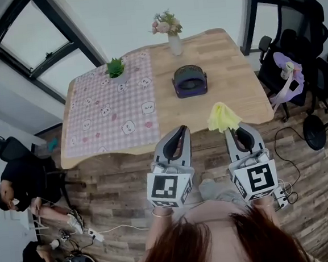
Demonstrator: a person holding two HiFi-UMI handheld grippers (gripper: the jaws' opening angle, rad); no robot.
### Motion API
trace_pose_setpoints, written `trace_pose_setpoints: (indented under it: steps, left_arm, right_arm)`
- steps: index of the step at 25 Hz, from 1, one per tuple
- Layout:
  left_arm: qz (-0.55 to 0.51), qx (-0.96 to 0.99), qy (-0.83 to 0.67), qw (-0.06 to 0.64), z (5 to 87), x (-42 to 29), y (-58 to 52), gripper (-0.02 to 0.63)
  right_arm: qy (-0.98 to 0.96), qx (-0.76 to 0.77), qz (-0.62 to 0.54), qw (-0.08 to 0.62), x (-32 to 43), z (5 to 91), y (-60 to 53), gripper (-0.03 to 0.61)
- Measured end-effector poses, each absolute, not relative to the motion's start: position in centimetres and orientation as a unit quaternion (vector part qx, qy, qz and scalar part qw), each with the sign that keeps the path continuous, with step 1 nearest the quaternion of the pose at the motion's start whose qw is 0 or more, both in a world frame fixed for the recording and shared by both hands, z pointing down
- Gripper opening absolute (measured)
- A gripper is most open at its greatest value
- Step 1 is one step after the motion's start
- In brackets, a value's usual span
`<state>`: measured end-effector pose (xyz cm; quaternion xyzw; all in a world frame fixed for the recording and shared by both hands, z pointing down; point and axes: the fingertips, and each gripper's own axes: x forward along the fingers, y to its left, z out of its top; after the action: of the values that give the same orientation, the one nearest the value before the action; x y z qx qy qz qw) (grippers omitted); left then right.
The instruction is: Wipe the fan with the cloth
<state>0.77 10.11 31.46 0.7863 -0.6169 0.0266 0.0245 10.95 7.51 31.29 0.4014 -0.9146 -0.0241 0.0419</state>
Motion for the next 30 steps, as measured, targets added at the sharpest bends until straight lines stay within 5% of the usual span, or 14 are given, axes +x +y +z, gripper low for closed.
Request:
trace_pose_setpoints:
  steps: [30]
  left_arm:
    - [0.03, 0.765, -0.641, 0.06, 33.6, -7.0, -2.8, 0.014]
  right_arm:
    - [-0.921, 0.381, 0.011, 0.085, 2.8, 33.7, -7.4, 0.017]
